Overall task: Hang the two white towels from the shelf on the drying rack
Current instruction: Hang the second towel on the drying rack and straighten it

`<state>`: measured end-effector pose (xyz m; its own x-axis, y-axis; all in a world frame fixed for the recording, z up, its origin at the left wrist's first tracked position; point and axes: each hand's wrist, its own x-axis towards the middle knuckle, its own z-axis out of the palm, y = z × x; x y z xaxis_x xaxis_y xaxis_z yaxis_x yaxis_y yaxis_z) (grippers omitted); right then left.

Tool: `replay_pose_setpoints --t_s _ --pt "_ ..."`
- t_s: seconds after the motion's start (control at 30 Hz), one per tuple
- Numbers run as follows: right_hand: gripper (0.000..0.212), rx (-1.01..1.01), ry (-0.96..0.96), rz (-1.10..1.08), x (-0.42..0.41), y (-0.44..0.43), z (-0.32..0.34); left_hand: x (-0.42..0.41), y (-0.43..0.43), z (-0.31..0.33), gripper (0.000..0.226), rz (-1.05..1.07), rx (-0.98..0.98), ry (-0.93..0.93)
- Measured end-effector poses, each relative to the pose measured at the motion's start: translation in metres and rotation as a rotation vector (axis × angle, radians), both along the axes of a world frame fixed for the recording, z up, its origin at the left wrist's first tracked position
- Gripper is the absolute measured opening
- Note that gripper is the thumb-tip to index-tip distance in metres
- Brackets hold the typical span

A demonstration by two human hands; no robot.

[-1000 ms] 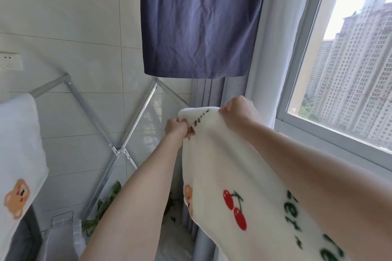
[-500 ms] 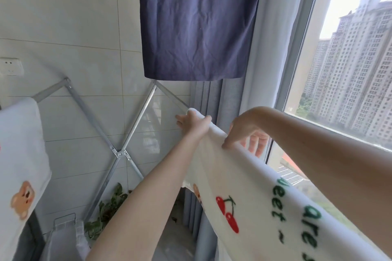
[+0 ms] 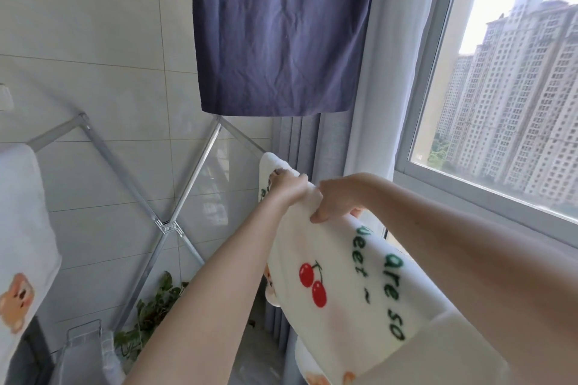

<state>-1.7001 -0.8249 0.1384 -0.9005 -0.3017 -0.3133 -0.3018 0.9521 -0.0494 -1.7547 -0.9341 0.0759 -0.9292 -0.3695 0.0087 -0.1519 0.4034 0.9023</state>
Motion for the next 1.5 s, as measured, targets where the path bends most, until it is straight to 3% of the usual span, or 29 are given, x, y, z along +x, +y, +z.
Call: replay_pose_setpoints --t_s 0.1,0.2,0.47,0.6,0.7,0.83,0.93,1.0,1.1,1.27,1.37,1.5 --pt "0.079 0.02 0.177 0.05 -0.012 -0.014 -0.007 -0.013 -0.01 -0.007 0.046 0.116 0.119 0.096" --pt "0.088 0.012 0.23 0.056 -0.024 -0.025 -0.012 -0.022 -0.019 -0.01 0.011 0.291 0.198 0.243" --pt "0.059 -0.249 0.339 0.017 -0.049 -0.034 -0.016 -0.048 -0.054 -0.018 0.024 0.383 0.004 0.272" --pt "0.063 -0.338 0.213 -0.001 -0.046 -0.03 -0.012 -0.051 -0.073 -0.037 0.027 0.415 -0.008 0.161" --pt "0.064 -0.271 0.192 0.006 -0.04 -0.024 -0.008 -0.045 -0.071 -0.053 0.027 0.366 0.132 0.146" --pt "0.056 -0.218 0.18 -0.071 -0.032 -0.017 -0.006 -0.036 -0.057 -0.045 0.034 0.258 0.259 0.262" --pt "0.051 -0.185 0.151 -0.098 -0.026 -0.014 -0.005 -0.027 -0.046 -0.028 0.027 0.063 0.167 0.257" --pt "0.045 -0.157 0.09 -0.118 -0.021 -0.01 -0.001 -0.021 -0.041 -0.018 0.042 -0.059 0.094 0.191" --pt "0.041 -0.163 -0.054 -0.143 -0.01 -0.002 0.006 -0.012 -0.034 -0.008 0.065 -0.048 -0.102 0.194" --pt "0.049 -0.212 -0.004 -0.103 0.022 0.022 0.021 0.026 -0.007 0.005 0.033 -0.092 -0.227 0.353" --pt "0.05 -0.262 -0.04 -0.066 0.041 0.036 0.028 0.057 0.014 0.009 0.018 -0.203 -0.202 0.404" --pt "0.05 -0.284 -0.082 -0.066 0.086 0.066 0.032 0.113 0.041 0.011 0.019 -0.321 -0.185 0.379"
